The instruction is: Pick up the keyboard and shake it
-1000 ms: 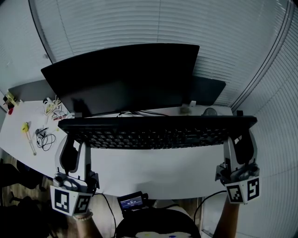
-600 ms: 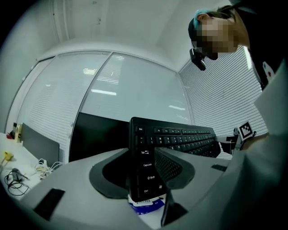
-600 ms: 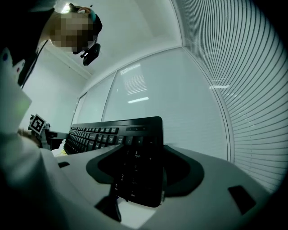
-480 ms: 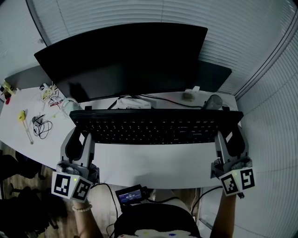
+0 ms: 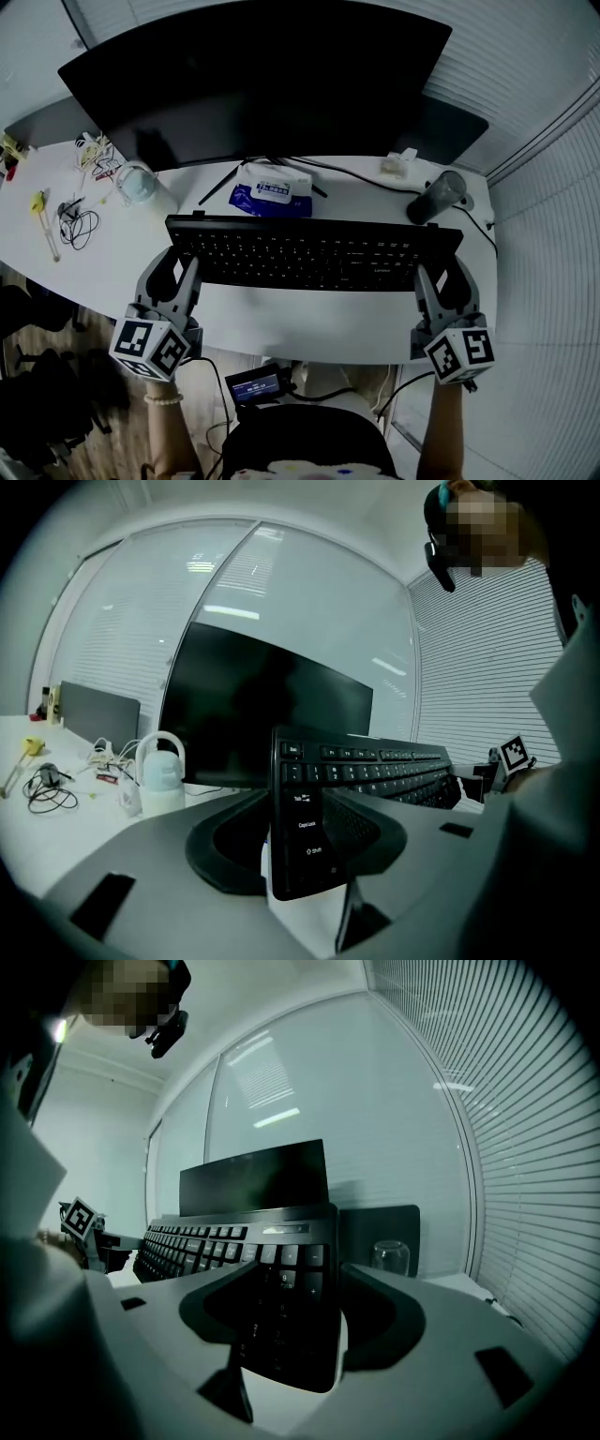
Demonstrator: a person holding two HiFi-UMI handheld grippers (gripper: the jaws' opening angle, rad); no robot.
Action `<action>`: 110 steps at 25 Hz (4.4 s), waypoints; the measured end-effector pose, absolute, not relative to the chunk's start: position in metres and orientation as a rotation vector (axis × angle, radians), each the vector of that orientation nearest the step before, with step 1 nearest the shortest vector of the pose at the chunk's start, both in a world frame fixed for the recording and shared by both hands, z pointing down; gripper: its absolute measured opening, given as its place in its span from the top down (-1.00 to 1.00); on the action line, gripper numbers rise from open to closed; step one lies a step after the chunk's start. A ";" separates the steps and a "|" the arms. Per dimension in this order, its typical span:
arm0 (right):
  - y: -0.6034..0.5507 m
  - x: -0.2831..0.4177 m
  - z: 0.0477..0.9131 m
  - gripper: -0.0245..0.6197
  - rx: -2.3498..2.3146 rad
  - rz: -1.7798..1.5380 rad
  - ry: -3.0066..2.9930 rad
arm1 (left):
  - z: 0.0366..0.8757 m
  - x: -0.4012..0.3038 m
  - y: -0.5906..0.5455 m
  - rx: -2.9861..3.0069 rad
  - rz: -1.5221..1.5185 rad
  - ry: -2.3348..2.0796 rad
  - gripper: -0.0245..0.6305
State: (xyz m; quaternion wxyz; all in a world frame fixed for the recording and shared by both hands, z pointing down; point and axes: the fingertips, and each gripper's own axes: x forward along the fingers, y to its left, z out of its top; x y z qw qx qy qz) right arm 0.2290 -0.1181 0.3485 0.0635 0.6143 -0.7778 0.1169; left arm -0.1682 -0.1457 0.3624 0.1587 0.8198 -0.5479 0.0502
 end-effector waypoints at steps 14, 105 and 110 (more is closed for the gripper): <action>-0.111 0.216 0.449 0.04 1.737 0.697 -2.168 | 0.462 -0.180 -0.136 2.140 0.351 -1.452 0.38; -0.097 0.160 0.298 0.79 1.808 0.169 -2.382 | 0.287 -0.068 -0.115 2.597 0.285 -1.628 0.87; -0.095 0.154 0.293 0.79 1.783 0.154 -2.399 | 0.285 -0.065 -0.110 2.611 0.290 -1.615 0.87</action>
